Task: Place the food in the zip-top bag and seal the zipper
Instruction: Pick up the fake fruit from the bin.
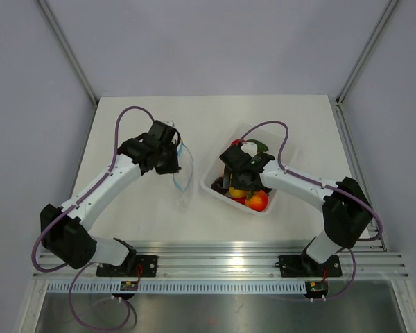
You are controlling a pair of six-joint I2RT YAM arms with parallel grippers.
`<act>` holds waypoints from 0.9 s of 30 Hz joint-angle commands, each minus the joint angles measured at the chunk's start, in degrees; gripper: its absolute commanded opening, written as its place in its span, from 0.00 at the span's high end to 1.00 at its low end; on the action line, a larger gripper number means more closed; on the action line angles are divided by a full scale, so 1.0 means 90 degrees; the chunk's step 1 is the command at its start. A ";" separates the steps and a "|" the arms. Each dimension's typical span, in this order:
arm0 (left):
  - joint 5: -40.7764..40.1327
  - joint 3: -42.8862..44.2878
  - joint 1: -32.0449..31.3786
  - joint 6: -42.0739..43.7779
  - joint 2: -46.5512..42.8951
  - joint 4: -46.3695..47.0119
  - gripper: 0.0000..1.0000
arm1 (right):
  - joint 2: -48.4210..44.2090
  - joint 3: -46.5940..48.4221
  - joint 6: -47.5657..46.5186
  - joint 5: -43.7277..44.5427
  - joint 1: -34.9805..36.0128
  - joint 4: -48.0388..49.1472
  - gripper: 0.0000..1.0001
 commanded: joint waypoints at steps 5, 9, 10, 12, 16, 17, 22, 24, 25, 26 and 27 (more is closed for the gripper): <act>0.0045 -0.0101 -0.0063 0.0160 -0.0307 0.0360 1.00 | 0.0435 0.0289 -0.0187 0.0185 -0.0084 0.0272 0.22; 0.0201 -0.0062 -0.0053 0.0180 -0.0248 0.0399 1.00 | 0.0592 0.0426 -0.0266 0.0244 -0.0084 0.0106 0.37; 0.0211 -0.0023 -0.0053 0.0199 -0.0238 0.0409 1.00 | 0.0515 0.0427 -0.0266 0.0273 -0.0074 0.0106 0.41; 0.0202 0.0016 -0.0053 0.0297 -0.0229 0.0399 1.00 | 0.0397 0.0378 -0.0256 0.0351 -0.0084 0.0008 0.56; 0.0289 0.0104 -0.0053 0.0589 -0.0199 0.0370 1.00 | -0.0159 0.0368 -0.0227 0.0303 -0.0074 -0.0177 0.73; 0.0318 0.0133 -0.0053 0.0658 -0.0170 0.0360 1.00 | -0.0266 0.0358 -0.0217 0.0303 -0.0084 -0.0226 0.74; 0.0416 0.0153 -0.0053 0.0795 -0.0141 0.0399 1.00 | -0.0931 0.0465 -0.0207 0.0312 -0.0074 -0.0392 0.76; 0.0416 0.0211 -0.0053 0.0853 -0.0141 0.0380 1.00 | -0.1145 0.0592 -0.0226 0.0293 -0.0074 -0.0431 0.77; 0.0416 0.0221 -0.0053 0.0863 -0.0121 0.0370 1.00 | -0.1194 0.0660 -0.0265 0.0206 -0.0084 -0.0431 0.77; 0.0571 0.0241 -0.0053 0.0863 -0.0111 0.0380 1.00 | -0.1243 0.0806 -0.0343 0.0147 -0.0074 -0.0402 0.77; 0.0621 0.0270 -0.0053 0.0883 -0.0121 0.0370 1.00 | -0.1292 0.0904 -0.0392 0.0098 -0.0074 -0.0383 0.76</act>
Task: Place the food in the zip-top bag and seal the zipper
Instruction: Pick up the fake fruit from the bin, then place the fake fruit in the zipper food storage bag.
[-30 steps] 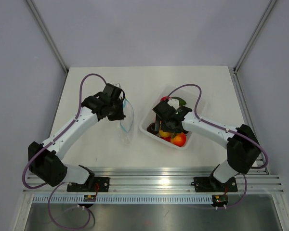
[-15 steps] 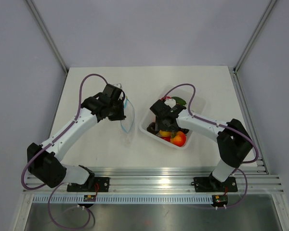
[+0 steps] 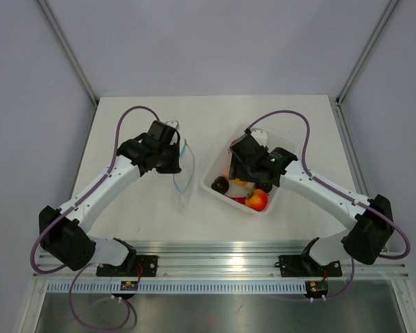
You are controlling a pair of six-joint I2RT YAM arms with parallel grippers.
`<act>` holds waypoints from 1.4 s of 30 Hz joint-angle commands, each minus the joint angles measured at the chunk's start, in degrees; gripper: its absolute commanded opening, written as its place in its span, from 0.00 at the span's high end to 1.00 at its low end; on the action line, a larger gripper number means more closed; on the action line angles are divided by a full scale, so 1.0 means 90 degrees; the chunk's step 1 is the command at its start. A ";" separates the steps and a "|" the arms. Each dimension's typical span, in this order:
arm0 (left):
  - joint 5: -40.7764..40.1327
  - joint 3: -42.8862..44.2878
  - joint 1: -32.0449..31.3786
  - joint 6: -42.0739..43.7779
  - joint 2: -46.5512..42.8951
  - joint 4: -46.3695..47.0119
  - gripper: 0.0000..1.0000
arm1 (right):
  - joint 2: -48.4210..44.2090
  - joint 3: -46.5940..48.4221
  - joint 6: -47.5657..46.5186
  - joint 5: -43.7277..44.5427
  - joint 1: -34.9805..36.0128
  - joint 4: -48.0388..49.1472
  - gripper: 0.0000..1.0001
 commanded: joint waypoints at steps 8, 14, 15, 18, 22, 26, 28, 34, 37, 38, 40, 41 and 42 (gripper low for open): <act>0.0508 0.0219 -0.0031 0.0352 0.0000 0.0293 1.00 | -0.0224 0.1514 -0.0408 -0.0787 0.0055 0.0417 0.75; 0.0752 0.0209 -0.0022 0.0303 0.0010 0.0380 1.00 | 0.0176 0.2080 -0.0331 -0.1705 0.0309 0.1149 0.75; 0.0820 0.0209 -0.0022 0.0293 0.0010 0.0390 1.00 | 0.0321 0.2140 -0.0330 -0.1803 0.0357 0.1228 0.75; 0.0879 0.0219 -0.0022 0.0274 0.0010 0.0400 1.00 | 0.0576 0.2316 -0.0262 -0.2077 0.0465 0.1463 0.75; 0.0918 0.0219 -0.0022 0.0274 -0.0029 0.0410 1.00 | 0.0850 0.2307 -0.0184 -0.2370 0.0504 0.1639 0.75; 0.0958 0.0238 -0.0022 0.0264 -0.0097 0.0439 1.00 | 0.1113 0.2238 -0.0145 -0.2380 0.0514 0.1513 0.75; 0.0958 0.0267 -0.0022 0.0254 -0.0126 0.0429 1.00 | 0.1202 0.2170 -0.0106 -0.2206 0.0504 0.1318 0.75; 0.1191 0.0365 -0.0022 0.0167 -0.0243 0.0497 1.00 | 0.1231 0.1955 -0.0037 -0.1834 0.0504 0.1122 0.75; 0.1358 0.0423 -0.0022 0.0118 -0.0302 0.0556 1.00 | 0.1377 0.1945 -0.0018 -0.1833 0.0504 0.1073 0.75; 0.1358 0.0472 -0.0022 0.0098 -0.0312 0.0547 1.00 | 0.1407 0.1916 -0.0028 -0.1833 0.0504 0.1092 0.75; 0.1416 0.0512 -0.0022 0.0098 -0.0361 0.0537 1.00 | 0.1475 0.1896 -0.0018 -0.1804 0.0504 0.1063 0.75; 0.1436 0.0541 -0.0022 0.0098 -0.0371 0.0527 1.00 | 0.1485 0.1867 -0.0008 -0.1775 0.0504 0.1053 0.75; 0.1504 0.0560 -0.0022 0.0098 -0.0400 0.0537 1.00 | 0.1504 0.1857 -0.0008 -0.1755 0.0504 0.1044 0.75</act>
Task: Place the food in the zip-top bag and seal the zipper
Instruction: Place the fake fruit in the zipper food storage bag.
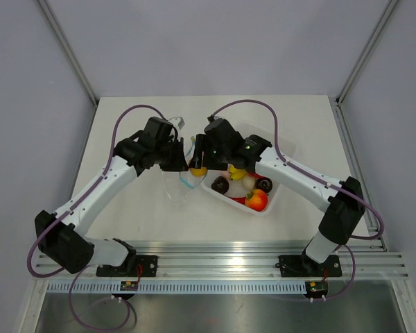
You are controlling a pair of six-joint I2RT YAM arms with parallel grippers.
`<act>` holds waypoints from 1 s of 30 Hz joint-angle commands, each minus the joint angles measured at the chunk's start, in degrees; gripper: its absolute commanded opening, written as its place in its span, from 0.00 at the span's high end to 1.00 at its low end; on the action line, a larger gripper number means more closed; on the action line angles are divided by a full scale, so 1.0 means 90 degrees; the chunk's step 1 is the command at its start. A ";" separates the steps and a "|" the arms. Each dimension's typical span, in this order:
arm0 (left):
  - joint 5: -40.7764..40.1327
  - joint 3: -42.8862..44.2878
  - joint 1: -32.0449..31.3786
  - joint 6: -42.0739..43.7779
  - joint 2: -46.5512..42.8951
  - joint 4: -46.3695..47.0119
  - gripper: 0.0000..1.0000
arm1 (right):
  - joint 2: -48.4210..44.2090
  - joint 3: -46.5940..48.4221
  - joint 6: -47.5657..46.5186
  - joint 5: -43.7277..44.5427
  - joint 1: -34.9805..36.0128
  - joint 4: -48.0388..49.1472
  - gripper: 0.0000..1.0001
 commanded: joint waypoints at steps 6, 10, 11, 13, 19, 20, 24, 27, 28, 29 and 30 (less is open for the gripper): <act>0.0548 0.0335 -0.0029 -0.0058 -0.0349 0.0428 1.00 | 0.0026 -0.0098 0.0053 -0.0010 0.0048 0.0090 0.41; 0.0675 0.0198 -0.0029 -0.0135 -0.0310 0.0593 1.00 | -0.0140 -0.0176 0.0033 -0.0059 0.0057 0.0187 0.31; 0.0714 0.0178 -0.0029 -0.0145 -0.0271 0.0623 1.00 | -0.0199 -0.0186 0.0033 -0.0059 0.0048 0.0178 0.29; 0.0753 0.0139 -0.0029 -0.0175 -0.0252 0.0711 1.00 | -0.0258 -0.0215 0.0043 -0.0059 0.0048 0.0197 0.27; 0.1017 0.0051 -0.0019 -0.0204 -0.0086 0.0925 1.00 | -0.0375 -0.0264 0.0062 -0.0186 0.0048 0.0324 0.24; 0.1114 0.0013 -0.0019 -0.0204 -0.0047 0.0955 1.00 | -0.0423 -0.0264 0.0062 -0.0186 0.0048 0.0314 0.24; 0.1639 -0.0163 0.0068 -0.0204 0.0100 0.1248 1.00 | -0.0579 -0.0313 0.0072 -0.0186 0.0048 0.0402 0.23; 0.1993 -0.0212 0.0147 -0.0243 0.0275 0.1433 1.00 | -0.0639 -0.0264 0.0091 -0.0186 0.0048 0.0383 0.23; 0.2061 -0.0241 0.0195 -0.0282 0.0295 0.1482 1.00 | -0.0648 -0.0254 0.0082 -0.0186 0.0057 0.0363 0.23; 0.2226 -0.0271 0.0215 -0.0302 0.0324 0.1531 1.00 | -0.0658 -0.0245 0.0082 -0.0176 0.0048 0.0353 0.23; 0.2334 -0.0339 0.0254 -0.0321 0.0325 0.1647 1.00 | -0.0678 -0.0235 0.0072 -0.0176 0.0048 0.0344 0.23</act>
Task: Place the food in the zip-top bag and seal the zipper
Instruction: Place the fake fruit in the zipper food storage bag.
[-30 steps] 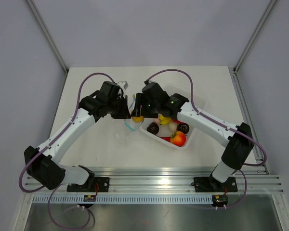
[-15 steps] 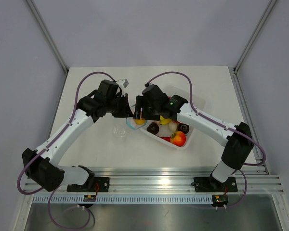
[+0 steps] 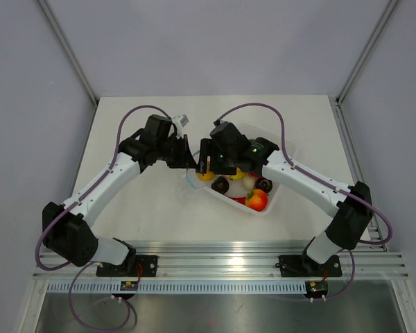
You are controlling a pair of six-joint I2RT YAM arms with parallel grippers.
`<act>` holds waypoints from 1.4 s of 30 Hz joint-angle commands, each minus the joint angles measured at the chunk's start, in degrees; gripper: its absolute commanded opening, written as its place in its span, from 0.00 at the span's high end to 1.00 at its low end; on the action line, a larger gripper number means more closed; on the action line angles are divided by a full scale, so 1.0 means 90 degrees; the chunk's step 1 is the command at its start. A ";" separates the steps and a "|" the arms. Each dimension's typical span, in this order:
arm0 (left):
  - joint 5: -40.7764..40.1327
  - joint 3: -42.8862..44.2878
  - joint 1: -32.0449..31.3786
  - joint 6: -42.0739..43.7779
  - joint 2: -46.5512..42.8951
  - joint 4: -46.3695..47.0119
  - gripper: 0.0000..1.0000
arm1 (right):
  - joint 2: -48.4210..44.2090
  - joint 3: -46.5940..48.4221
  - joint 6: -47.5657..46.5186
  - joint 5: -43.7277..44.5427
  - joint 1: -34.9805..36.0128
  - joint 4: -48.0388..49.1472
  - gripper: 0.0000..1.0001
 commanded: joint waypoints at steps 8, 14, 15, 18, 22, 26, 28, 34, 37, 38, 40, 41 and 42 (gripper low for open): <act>0.1660 -0.0340 0.0336 -0.0317 0.0121 0.0889 1.00 | -0.0603 0.0154 0.0077 0.0090 0.0065 0.0635 0.22; 0.1837 -0.0360 0.0414 -0.0317 0.0111 0.0929 1.00 | -0.0692 0.0105 0.0086 0.0734 0.0035 0.0352 0.17; 0.1837 -0.0350 0.0414 -0.0317 0.0111 0.0929 1.00 | -0.0692 0.0066 0.0145 0.0745 -0.0023 0.0371 0.17; 0.1896 -0.0350 0.0424 -0.0327 0.0111 0.0938 1.00 | -0.0711 -0.0071 0.0233 0.0686 -0.0082 0.0488 0.18; 0.1935 -0.0350 0.0424 -0.0346 0.0121 0.0968 1.00 | -0.0673 -0.0120 0.0253 0.0599 -0.0111 0.0537 0.20; 0.2012 -0.0331 0.0453 -0.0376 0.0150 0.1016 1.00 | -0.0633 -0.0032 0.0194 0.0530 -0.0111 0.0430 0.21; 0.2129 -0.0341 0.0502 -0.0415 0.0160 0.1085 1.00 | -0.0624 -0.0012 0.0155 0.0520 -0.0111 0.0372 0.22; 0.2696 -0.0390 0.0853 -0.0678 0.0170 0.1446 1.00 | -0.0506 0.0037 0.0077 0.0442 -0.0101 0.0059 0.24; 0.2794 -0.0331 0.0971 -0.0678 0.0170 0.1427 1.00 | -0.0487 -0.0012 0.0087 0.0393 -0.0111 0.0088 0.26; 0.2833 -0.0311 0.0990 -0.0678 0.0160 0.1427 1.00 | -0.0477 -0.0012 0.0077 0.0393 -0.0111 0.0088 0.26; 0.2891 -0.0321 0.1049 -0.0708 0.0131 0.1436 1.00 | -0.0448 0.0017 0.0057 0.0393 -0.0111 0.0059 0.27; 0.2921 -0.0350 0.1068 -0.0717 0.0131 0.1475 1.00 | -0.0448 0.0075 0.0038 0.0393 -0.0111 0.0049 0.27; 0.2940 -0.0360 0.1107 -0.0737 0.0111 0.1485 1.00 | -0.0438 0.0105 -0.0011 0.0393 -0.0101 0.0010 0.27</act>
